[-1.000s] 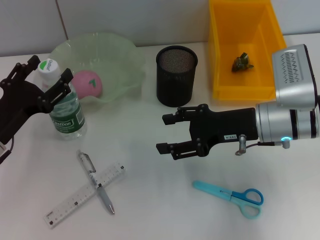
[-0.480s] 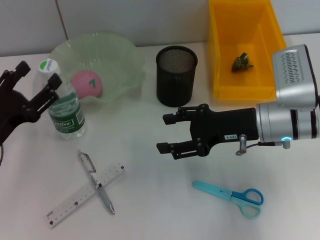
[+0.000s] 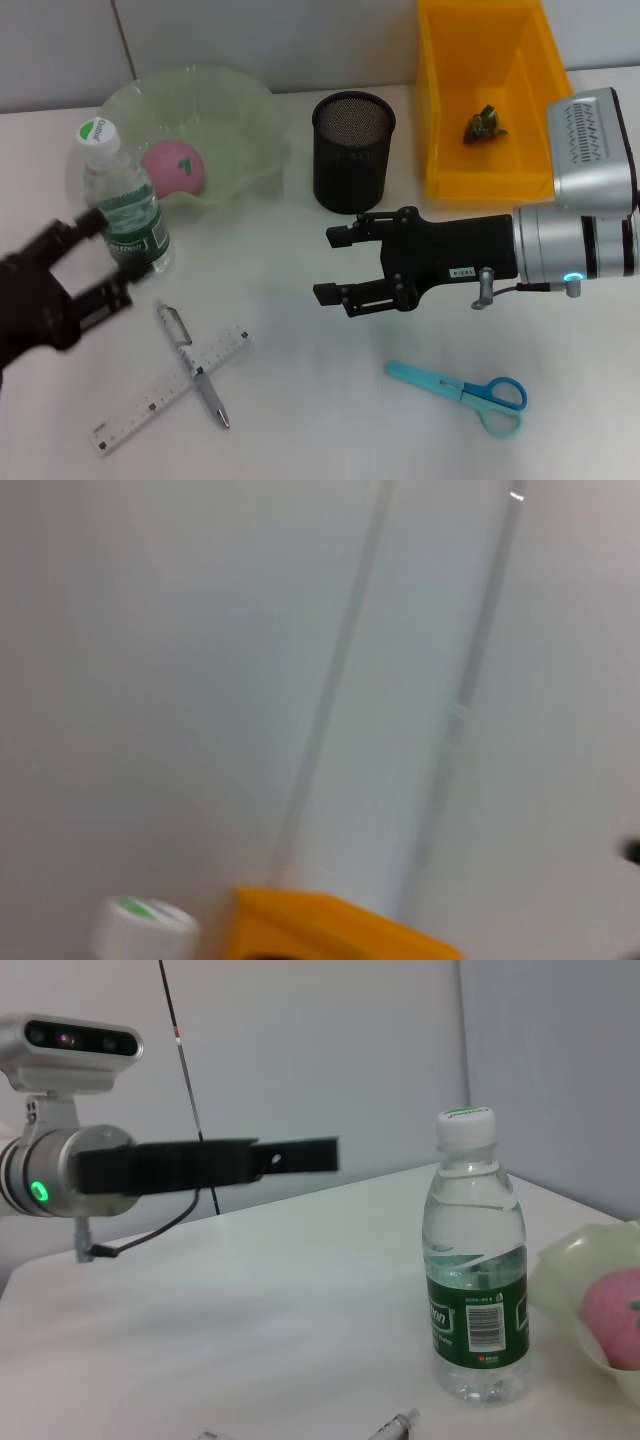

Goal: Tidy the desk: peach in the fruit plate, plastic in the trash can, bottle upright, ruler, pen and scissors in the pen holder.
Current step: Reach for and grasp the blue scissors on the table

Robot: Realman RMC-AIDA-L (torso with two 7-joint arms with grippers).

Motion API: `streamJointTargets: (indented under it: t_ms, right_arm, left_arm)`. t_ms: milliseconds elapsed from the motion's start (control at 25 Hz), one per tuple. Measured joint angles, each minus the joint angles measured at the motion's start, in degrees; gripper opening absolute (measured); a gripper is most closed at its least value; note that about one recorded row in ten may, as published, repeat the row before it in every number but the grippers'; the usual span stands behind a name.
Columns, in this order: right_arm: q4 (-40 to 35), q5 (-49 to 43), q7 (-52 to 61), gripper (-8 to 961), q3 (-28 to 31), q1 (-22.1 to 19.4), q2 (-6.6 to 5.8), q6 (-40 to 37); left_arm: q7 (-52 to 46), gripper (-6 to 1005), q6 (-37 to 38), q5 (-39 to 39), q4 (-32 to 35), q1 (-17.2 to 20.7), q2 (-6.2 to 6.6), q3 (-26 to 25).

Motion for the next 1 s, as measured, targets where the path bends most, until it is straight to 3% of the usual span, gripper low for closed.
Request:
streamJointTargets:
  t_ms: [160, 440, 560, 600, 640, 680, 760, 1000]
  right_arm:
    - [-0.8, 0.0, 2.5, 769, -0.3, 0.0, -0.02, 0.0]
    - [-6.7, -2.1, 11.5, 769, -1.6, -0.5, -0.24, -0.9]
    - [-16.9, -9.2, 26.0, 770, -6.5, -0.9, -0.31, -3.3]
    - [-16.9, -9.2, 26.0, 770, -6.5, -0.9, -0.31, -3.3]
    - [-23.7, -14.6, 34.5, 770, -9.6, -0.8, -0.32, -6.0]
    - [-23.7, -14.6, 34.5, 770, -9.6, -0.8, -0.32, -6.0]
    - [-34.3, -23.0, 46.5, 770, -15.1, -0.1, -0.28, -10.8]
    - [-43.0, -35.9, 61.4, 770, -23.4, 4.0, -0.26, -17.1]
  left_arm:
    - [-5.1, 842, 3.3, 9.3, 3.5, -0.1, 0.81, 0.0]
    - [-12.6, 841, 4.6, 21.5, 12.3, -1.2, 0.44, 0.0]
    - [-14.1, 840, 6.1, 25.1, 15.2, -2.8, -0.10, 0.1]
    - [-14.1, 840, 6.1, 25.1, 15.2, -2.8, -0.10, 0.1]
    - [-14.1, 840, 6.3, 25.9, 15.4, -3.4, -0.21, 0.1]
    - [-14.1, 841, 6.4, 26.6, 15.5, -4.0, -0.30, 0.1]
    - [-14.2, 841, 6.5, 28.0, 15.6, -5.2, -0.46, 0.1]
    - [-13.6, 841, 6.1, 29.0, 15.5, -6.7, -0.49, 1.1]
